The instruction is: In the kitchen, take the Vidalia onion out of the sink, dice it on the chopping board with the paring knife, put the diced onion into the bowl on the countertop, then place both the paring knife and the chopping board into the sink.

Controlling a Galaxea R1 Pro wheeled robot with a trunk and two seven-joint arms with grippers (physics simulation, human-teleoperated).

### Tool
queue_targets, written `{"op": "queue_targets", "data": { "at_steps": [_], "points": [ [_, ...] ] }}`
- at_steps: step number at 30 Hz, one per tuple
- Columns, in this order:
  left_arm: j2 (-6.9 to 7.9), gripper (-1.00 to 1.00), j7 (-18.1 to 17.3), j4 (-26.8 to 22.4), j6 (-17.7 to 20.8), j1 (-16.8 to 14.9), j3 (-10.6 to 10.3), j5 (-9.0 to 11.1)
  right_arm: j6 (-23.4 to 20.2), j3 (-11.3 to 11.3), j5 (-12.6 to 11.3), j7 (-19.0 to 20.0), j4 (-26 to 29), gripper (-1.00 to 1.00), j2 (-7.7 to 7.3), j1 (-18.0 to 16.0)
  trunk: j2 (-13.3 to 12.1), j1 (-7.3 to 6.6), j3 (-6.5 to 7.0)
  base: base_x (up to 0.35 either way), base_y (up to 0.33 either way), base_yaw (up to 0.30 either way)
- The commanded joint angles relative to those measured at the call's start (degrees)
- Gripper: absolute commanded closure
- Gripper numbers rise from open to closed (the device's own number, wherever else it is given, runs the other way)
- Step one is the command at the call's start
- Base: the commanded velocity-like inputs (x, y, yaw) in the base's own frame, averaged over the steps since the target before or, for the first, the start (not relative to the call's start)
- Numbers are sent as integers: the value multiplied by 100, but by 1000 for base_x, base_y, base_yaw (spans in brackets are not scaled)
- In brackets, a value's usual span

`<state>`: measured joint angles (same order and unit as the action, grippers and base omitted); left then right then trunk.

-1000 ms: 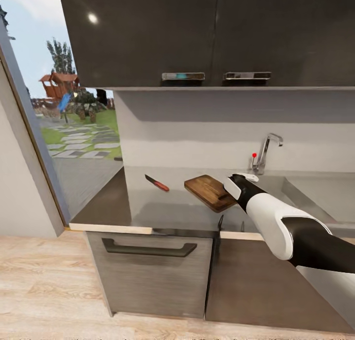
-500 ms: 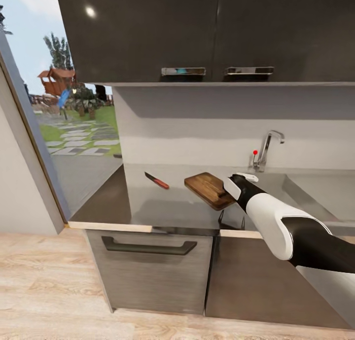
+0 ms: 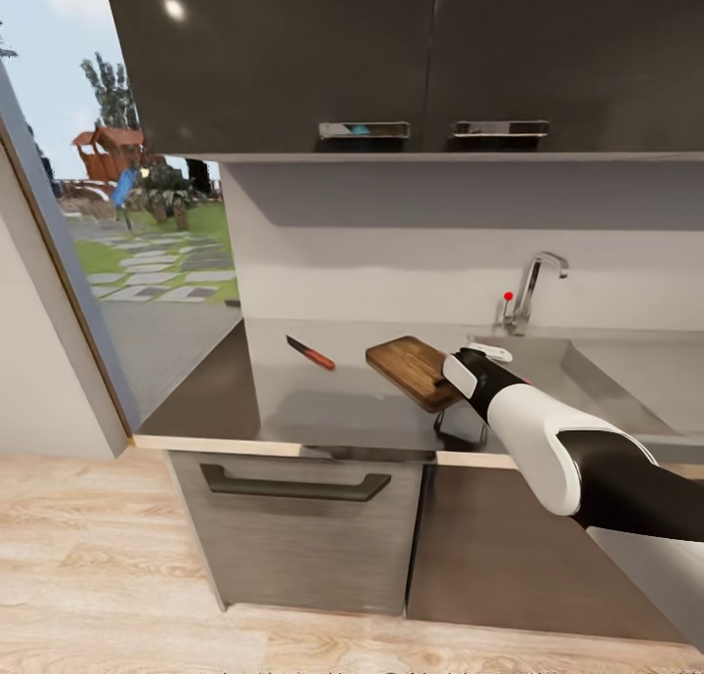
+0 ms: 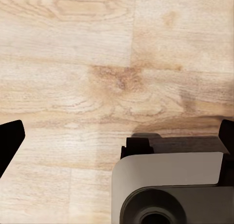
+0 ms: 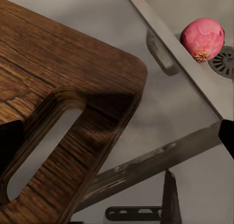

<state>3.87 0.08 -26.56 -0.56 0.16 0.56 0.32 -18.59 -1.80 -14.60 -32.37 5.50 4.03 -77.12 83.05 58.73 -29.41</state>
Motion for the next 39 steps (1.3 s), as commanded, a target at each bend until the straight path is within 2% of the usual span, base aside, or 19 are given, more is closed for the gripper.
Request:
{"op": "queue_targets", "data": {
  "at_steps": [1, 39],
  "points": [
    [0, -100, 1, -7, -6, 2, 5, 3, -29, -13, -5, -24, 9, -100, 8, -3, 3, 0, -14, 0, 0, 0],
    [0, -100, 1, -7, -6, 2, 0, 3, -8, -13, -7, -24, -17, -100, 35, -3, 3, 0, -347, 6, 13, 0]
  ]
}}
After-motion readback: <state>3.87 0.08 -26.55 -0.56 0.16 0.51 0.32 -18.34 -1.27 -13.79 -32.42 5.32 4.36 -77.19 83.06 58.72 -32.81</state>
